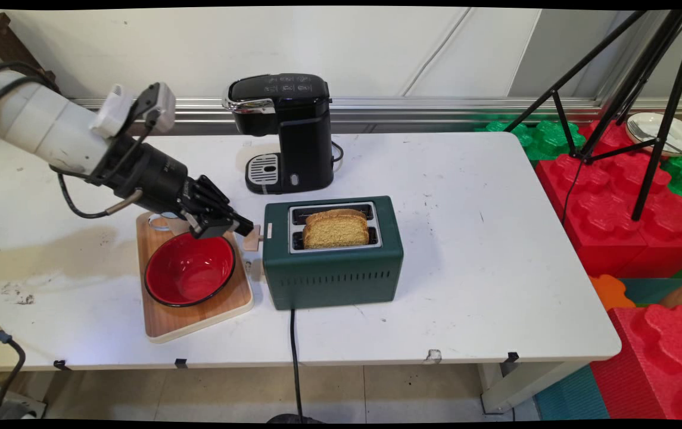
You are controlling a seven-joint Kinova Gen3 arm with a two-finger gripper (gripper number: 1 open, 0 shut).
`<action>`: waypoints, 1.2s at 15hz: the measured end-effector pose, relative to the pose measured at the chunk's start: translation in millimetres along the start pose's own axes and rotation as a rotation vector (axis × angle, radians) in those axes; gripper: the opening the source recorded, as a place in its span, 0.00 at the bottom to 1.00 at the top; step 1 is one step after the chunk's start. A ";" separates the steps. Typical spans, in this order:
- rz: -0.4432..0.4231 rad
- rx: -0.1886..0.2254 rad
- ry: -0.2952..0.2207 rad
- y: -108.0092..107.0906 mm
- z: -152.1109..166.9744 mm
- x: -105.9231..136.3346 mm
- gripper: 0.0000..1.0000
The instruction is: Press the toaster switch
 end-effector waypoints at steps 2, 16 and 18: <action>-0.008 -0.002 -0.006 -1.3 6.8 -0.3 0.00; -0.016 -0.018 -0.067 -11.0 48.2 -21.2 0.00; -0.018 -0.018 -0.069 -11.0 50.1 -23.7 0.00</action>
